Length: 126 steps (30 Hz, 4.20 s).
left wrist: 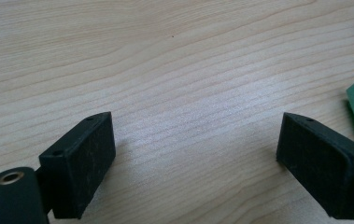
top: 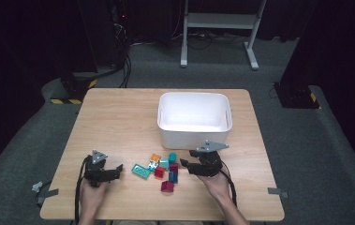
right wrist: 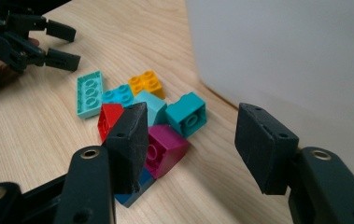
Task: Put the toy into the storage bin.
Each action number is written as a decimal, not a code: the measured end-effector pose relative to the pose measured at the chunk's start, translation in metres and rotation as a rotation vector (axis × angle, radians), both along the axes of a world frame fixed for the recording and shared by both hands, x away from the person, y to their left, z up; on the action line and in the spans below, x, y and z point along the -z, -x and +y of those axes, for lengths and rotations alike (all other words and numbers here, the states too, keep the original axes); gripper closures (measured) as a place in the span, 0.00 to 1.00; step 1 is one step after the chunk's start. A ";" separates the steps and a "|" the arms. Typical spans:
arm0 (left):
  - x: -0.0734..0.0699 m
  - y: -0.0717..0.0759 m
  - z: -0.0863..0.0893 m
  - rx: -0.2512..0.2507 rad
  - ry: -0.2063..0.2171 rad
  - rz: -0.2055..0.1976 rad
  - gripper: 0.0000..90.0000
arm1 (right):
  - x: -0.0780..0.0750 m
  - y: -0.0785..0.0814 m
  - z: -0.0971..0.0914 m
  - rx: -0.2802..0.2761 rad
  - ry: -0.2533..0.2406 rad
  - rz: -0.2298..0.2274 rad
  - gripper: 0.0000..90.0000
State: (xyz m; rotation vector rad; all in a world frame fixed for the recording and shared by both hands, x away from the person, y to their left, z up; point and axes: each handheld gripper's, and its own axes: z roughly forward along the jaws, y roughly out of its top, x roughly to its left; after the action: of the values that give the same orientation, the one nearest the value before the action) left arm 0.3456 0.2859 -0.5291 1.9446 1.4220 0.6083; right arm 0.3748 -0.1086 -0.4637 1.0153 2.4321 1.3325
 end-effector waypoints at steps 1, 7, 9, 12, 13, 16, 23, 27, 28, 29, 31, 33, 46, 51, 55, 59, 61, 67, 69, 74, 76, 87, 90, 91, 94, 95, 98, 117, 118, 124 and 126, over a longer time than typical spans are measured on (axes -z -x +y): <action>0.000 0.000 0.000 0.000 0.000 0.000 0.13 | 0.003 0.001 0.003 -0.006 0.004 0.007 0.50; 0.000 0.000 0.000 0.000 0.000 0.000 0.13 | 0.012 0.002 0.013 -0.020 0.031 0.027 0.50; 0.000 0.000 0.000 0.000 0.000 0.000 0.13 | 0.017 0.002 0.018 -0.027 0.038 0.031 0.50; 0.000 0.000 0.000 0.000 0.000 0.000 0.13 | 0.020 0.002 0.023 -0.029 0.046 0.038 0.49; 0.000 0.000 0.000 0.000 0.000 0.000 0.13 | 0.022 0.002 0.025 -0.029 0.048 0.035 0.49; 0.000 0.000 0.000 0.000 0.000 0.000 0.13 | 0.028 0.000 0.032 -0.025 0.054 0.048 0.49; 0.000 0.000 0.000 0.000 0.000 0.000 0.13 | 0.034 -0.002 0.042 -0.013 0.070 0.059 0.49; 0.000 0.000 0.000 0.000 0.000 0.000 0.13 | 0.037 -0.004 0.045 -0.005 0.076 0.067 0.49; 0.000 0.000 0.000 0.000 0.000 0.000 0.13 | 0.039 -0.005 0.045 -0.005 0.081 0.069 0.49; 0.000 0.000 0.000 0.000 0.000 0.000 0.13 | 0.039 -0.005 0.045 -0.005 0.081 0.069 0.49; 0.000 0.000 0.000 0.000 0.000 0.000 0.13 | 0.041 -0.005 0.045 -0.001 0.084 0.074 0.49; 0.000 0.000 0.000 0.000 0.000 0.000 0.13 | 0.043 -0.007 0.045 -0.001 0.087 0.074 0.50; 0.000 0.000 0.000 0.000 0.000 0.000 0.13 | 0.050 -0.011 0.041 0.007 0.099 0.096 0.51; 0.000 0.000 0.000 0.000 0.000 0.000 0.13 | 0.050 -0.010 0.042 -0.005 0.094 0.091 0.51; 0.000 0.000 0.000 0.000 0.000 0.000 0.13 | 0.050 -0.012 0.047 -0.014 0.098 0.096 0.51; 0.000 0.000 0.000 0.000 0.000 0.000 0.13 | 0.053 -0.014 0.049 -0.017 0.107 0.102 0.51; 0.000 0.000 0.000 0.000 0.000 0.000 0.13 | 0.055 -0.014 0.047 -0.013 0.116 0.101 0.52; 0.000 0.000 0.000 0.000 0.000 0.000 0.13 | 0.055 -0.014 0.044 -0.003 0.122 0.097 0.54; 0.000 0.000 0.000 0.000 0.000 0.000 0.13 | 0.055 -0.014 0.042 -0.006 0.124 0.091 0.55; 0.000 0.000 0.000 0.000 0.000 0.000 0.13 | 0.055 -0.013 0.039 -0.011 0.120 0.088 0.58; 0.000 0.000 0.000 0.000 0.000 0.000 0.13 | 0.055 -0.013 0.038 -0.015 0.118 0.086 0.58; 0.000 0.000 0.000 0.000 0.001 0.000 0.13 | 0.055 -0.011 0.033 -0.015 0.113 0.095 0.59; 0.000 0.000 0.000 0.000 0.000 0.000 0.13 | 0.055 -0.011 0.031 -0.015 0.112 0.097 0.59; 0.000 0.000 0.000 0.000 0.000 0.000 0.13 | 0.055 -0.011 0.031 -0.015 0.112 0.097 0.59; 0.000 0.000 0.000 0.000 0.000 0.000 0.13 | 0.055 -0.011 0.030 -0.017 0.112 0.096 0.59; 0.000 0.000 0.000 0.000 0.000 0.000 0.13 | 0.055 -0.011 0.030 -0.012 0.111 0.100 0.59; 0.000 0.000 0.000 0.000 0.000 0.000 0.13 | 0.055 -0.012 0.028 -0.010 0.110 0.102 0.59; 0.000 0.000 0.000 0.000 0.000 0.000 0.13 | 0.046 -0.011 0.015 0.016 0.100 0.080 0.59; 0.000 0.000 0.000 0.000 0.000 0.000 0.13 | 0.046 -0.011 0.014 0.017 0.099 0.078 0.59; 0.000 0.000 0.000 0.000 0.000 0.000 0.13 | 0.039 -0.009 0.008 0.025 0.093 0.065 0.59; 0.000 0.000 0.000 0.000 0.000 0.000 0.13 | 0.036 -0.009 0.005 0.030 0.092 0.062 0.59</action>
State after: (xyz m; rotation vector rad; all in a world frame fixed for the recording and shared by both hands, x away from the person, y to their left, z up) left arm 0.3456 0.2858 -0.5292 1.9444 1.4222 0.6084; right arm 0.3839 -0.1035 -0.5000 1.0810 2.4874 1.1852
